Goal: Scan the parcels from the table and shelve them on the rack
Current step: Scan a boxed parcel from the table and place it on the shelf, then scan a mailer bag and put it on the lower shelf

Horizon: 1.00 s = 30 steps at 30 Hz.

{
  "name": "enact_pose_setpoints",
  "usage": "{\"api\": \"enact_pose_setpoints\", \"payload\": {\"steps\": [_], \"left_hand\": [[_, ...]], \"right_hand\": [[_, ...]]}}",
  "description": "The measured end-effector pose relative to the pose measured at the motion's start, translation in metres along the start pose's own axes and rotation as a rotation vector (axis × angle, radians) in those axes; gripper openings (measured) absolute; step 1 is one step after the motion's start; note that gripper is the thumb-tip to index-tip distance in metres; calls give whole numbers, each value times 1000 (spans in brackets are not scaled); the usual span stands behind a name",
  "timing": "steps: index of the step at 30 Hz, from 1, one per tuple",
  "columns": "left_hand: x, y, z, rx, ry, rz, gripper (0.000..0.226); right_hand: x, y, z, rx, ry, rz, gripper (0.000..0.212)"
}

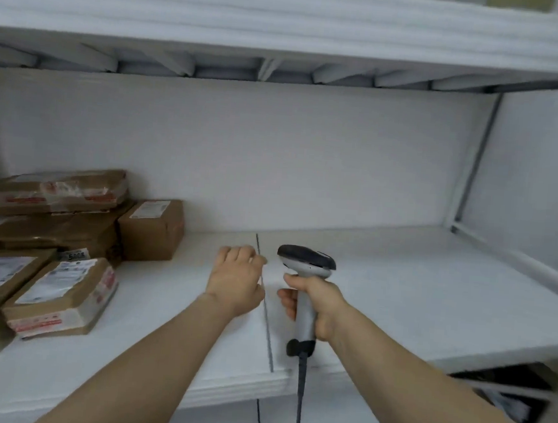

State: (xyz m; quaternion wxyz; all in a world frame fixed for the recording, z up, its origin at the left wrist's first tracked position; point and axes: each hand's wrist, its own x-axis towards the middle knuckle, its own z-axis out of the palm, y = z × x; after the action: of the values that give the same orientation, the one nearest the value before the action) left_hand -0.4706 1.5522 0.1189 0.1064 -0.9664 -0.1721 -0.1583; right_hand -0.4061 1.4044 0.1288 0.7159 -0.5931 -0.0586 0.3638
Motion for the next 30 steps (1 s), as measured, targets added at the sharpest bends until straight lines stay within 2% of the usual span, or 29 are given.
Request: {"api": "enact_pose_setpoints", "payload": {"steps": [5,11,17,23,30], "left_hand": [[24,163,-16,-98,29,245,46],[23,378,-40,-216,76,556,42],[5,572,-68,-282,74,829,38],[-16,727,-85,-328,82,1111,37],[-2,886,-80,-382,-3,1257,38]], "right_hand": [[-65,-17,-156,20,179,-62,9],[-170,-27,-341,96,491,-119,10],[-282,-22,-492,-28,838,-130,9],[-366,-9,-617,-23,1124,-32,11],[-411,-2,-747,34,1352,42,12]]}}
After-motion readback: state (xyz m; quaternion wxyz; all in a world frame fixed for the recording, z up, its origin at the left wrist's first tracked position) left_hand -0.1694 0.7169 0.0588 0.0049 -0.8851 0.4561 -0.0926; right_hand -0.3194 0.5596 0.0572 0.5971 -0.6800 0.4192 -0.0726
